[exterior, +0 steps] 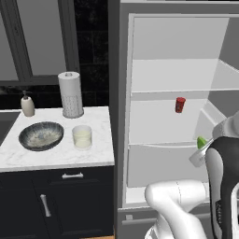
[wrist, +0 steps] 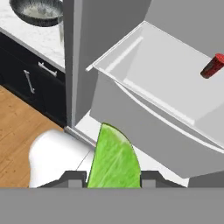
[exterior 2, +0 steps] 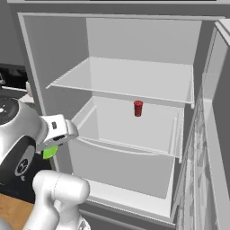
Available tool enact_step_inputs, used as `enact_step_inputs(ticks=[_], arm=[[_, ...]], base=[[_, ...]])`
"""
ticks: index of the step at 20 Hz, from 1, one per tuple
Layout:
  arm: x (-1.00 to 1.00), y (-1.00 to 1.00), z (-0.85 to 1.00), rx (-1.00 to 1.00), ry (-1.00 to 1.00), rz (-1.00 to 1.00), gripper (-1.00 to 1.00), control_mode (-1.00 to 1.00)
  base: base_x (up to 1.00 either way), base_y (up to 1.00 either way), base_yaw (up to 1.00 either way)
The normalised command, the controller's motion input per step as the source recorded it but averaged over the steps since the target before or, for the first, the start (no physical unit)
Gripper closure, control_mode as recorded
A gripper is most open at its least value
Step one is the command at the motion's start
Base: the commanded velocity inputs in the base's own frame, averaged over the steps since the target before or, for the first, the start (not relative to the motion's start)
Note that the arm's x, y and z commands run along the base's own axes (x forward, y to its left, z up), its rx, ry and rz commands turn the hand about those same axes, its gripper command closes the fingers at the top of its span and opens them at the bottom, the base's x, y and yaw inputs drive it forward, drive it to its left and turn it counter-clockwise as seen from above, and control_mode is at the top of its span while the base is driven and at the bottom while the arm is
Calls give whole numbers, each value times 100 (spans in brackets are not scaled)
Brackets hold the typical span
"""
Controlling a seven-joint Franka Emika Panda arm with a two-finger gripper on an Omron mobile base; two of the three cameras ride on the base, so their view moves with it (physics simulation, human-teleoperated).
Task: Grab a lemon wedge from the fridge and one ice cube from the ice bowl, and put them in the glass of lemonade.
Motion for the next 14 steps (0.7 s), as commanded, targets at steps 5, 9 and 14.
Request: enact_step_inputs(ticks=[5,9,14], arm=[[-31,19,34,-1,3,2,100,-100],[-23,1,0,0,0,0,100,-100],[-19,2,0,0,0,0,100,-100]], base=[[0,0,0],[0,0,0],[0,0,0]])
